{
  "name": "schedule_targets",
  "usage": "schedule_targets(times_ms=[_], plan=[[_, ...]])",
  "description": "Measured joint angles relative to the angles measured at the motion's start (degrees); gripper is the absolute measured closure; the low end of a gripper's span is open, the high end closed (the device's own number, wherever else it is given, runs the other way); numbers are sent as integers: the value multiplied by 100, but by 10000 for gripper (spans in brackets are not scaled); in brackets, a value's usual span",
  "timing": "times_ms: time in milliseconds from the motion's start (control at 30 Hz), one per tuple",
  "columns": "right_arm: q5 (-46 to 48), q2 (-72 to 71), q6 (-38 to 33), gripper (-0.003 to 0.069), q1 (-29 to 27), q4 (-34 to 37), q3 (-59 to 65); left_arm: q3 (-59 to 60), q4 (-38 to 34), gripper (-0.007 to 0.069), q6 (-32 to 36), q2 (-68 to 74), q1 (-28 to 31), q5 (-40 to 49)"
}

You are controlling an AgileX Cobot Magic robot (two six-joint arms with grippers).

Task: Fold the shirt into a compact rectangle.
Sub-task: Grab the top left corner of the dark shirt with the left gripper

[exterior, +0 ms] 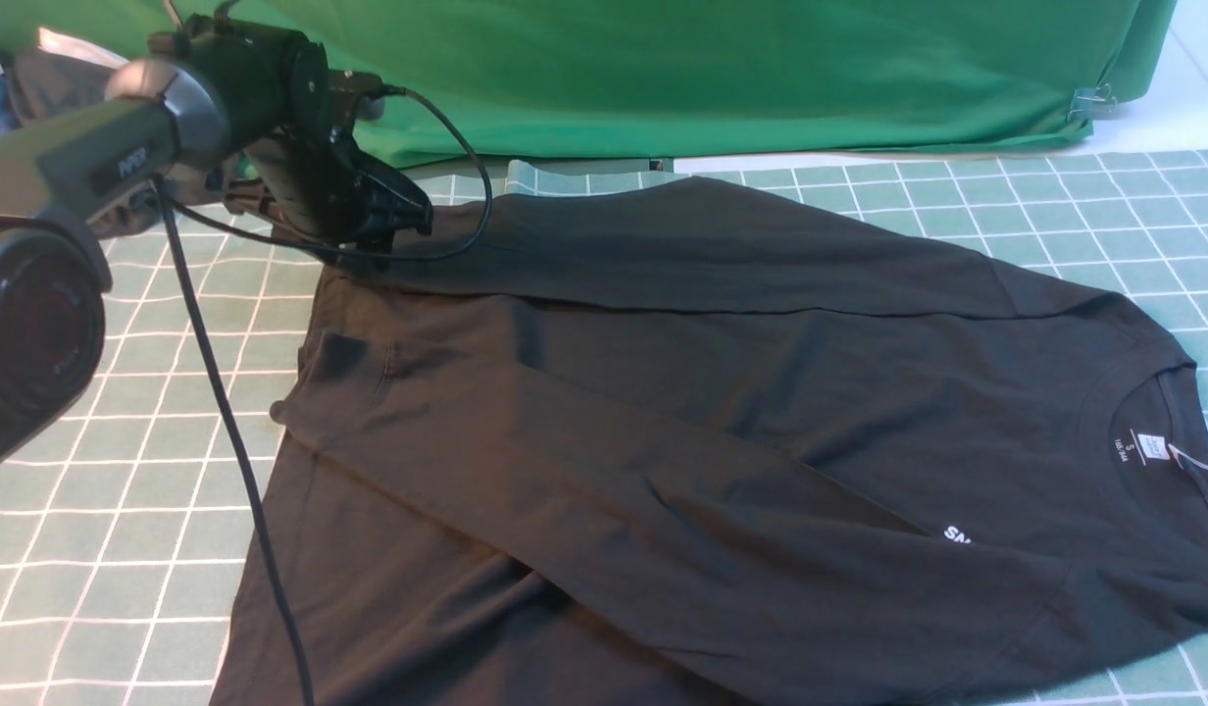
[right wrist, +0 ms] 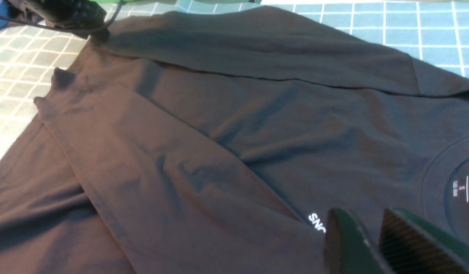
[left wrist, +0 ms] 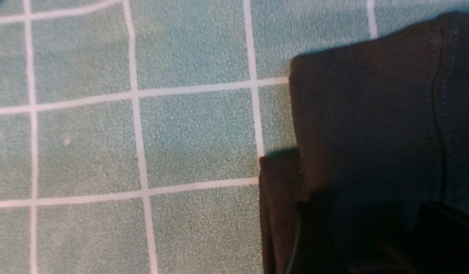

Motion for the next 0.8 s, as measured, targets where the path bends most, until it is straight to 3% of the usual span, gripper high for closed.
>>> schedule_targets(times_ms=[267, 333, 500, 567, 800], plan=[[71, 0, 0, 525, 0, 0, 0, 0, 16, 325, 17, 40, 0, -6], [71, 0, 0, 525, 0, 0, 0, 0, 16, 364, 17, 40, 0, -6], [71, 0, 0, 525, 0, 0, 0, 0, 23, 565, 58, 71, 0, 27], [71, 0, 0, 525, 0, 0, 0, 0, 23, 596, 58, 83, 0, 33], [71, 0, 0, 522, 0, 0, 0, 0, 51, 608, 64, -26, 0, 110]])
